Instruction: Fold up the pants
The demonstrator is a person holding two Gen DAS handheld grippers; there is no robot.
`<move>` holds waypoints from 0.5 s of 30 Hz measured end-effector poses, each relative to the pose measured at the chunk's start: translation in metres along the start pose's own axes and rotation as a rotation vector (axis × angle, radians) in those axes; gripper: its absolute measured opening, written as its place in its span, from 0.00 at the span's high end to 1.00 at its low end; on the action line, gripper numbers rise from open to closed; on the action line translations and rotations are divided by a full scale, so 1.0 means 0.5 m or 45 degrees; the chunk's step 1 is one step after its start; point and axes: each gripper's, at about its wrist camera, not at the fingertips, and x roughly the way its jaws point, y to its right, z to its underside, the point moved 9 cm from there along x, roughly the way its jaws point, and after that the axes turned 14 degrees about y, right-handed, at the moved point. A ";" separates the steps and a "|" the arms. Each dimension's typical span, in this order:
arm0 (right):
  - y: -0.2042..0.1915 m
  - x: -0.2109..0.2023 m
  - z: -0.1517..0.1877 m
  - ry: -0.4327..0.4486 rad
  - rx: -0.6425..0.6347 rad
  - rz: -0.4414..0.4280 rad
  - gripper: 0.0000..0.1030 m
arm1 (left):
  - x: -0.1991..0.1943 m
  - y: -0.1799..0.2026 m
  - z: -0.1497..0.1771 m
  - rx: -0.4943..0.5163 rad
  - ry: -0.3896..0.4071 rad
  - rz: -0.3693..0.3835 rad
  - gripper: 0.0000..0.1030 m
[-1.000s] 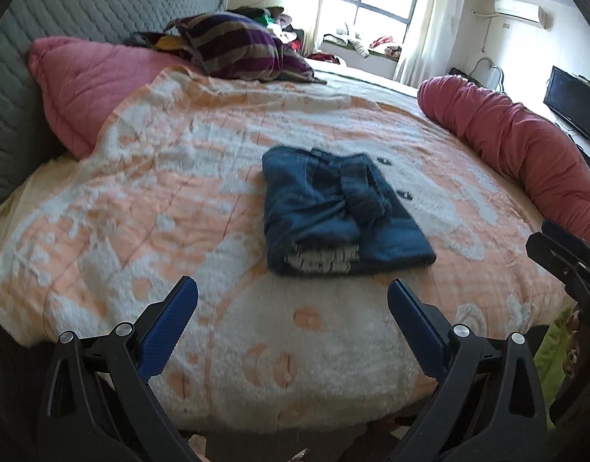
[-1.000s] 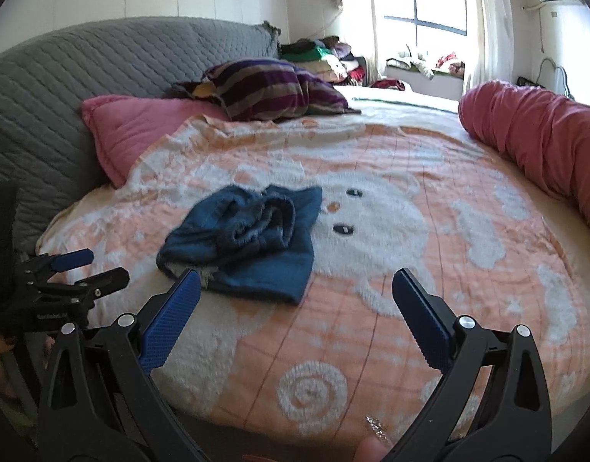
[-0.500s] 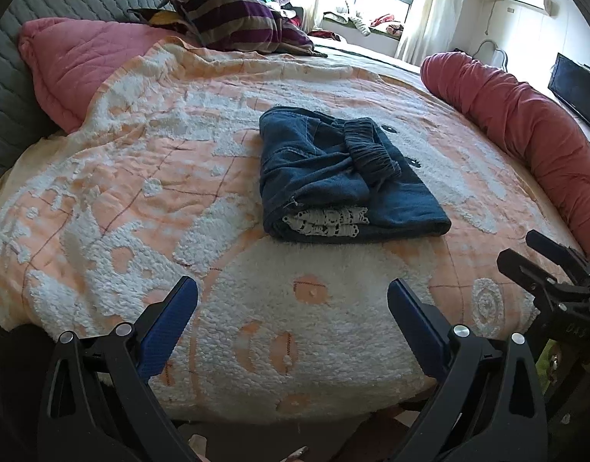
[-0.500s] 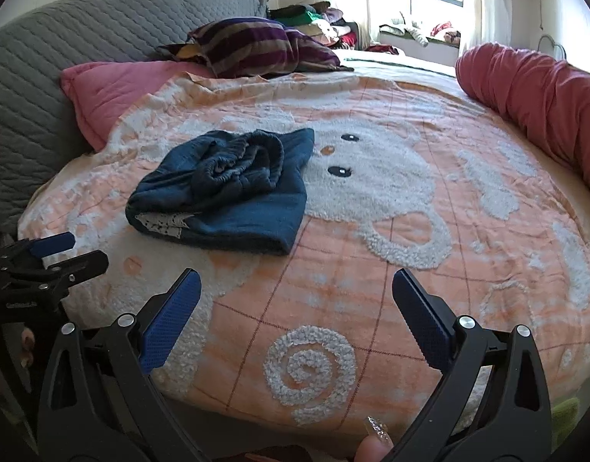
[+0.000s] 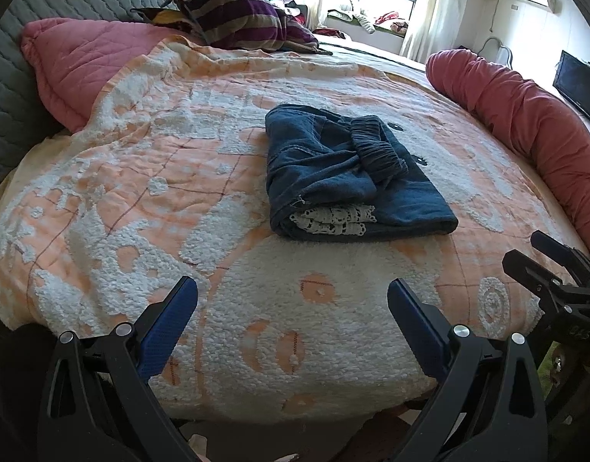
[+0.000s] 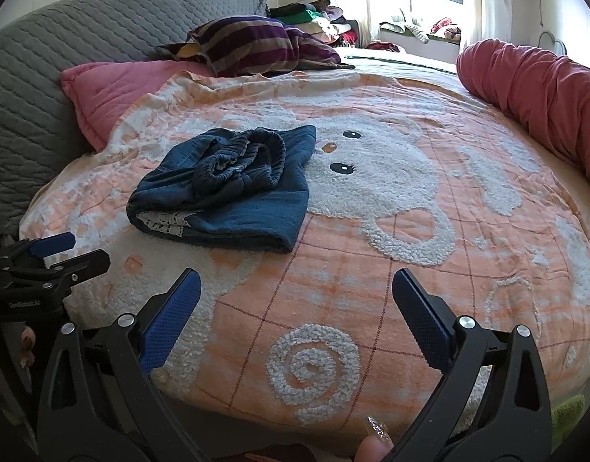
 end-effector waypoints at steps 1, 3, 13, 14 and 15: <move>-0.001 0.000 0.000 0.000 0.001 0.000 0.09 | -0.001 0.000 -0.001 0.000 0.002 -0.001 0.04; -0.001 -0.001 -0.001 0.000 -0.002 0.001 0.09 | -0.002 0.000 0.000 0.002 0.001 -0.001 0.04; 0.001 -0.003 -0.004 -0.001 0.004 -0.002 0.09 | -0.011 -0.006 -0.009 -0.005 0.009 -0.008 0.04; 0.001 -0.003 -0.003 -0.003 0.006 -0.002 0.09 | -0.011 -0.006 -0.009 -0.002 0.011 -0.008 0.04; 0.001 -0.003 -0.003 -0.003 0.007 -0.001 0.09 | -0.011 -0.006 -0.009 0.001 0.010 -0.009 0.04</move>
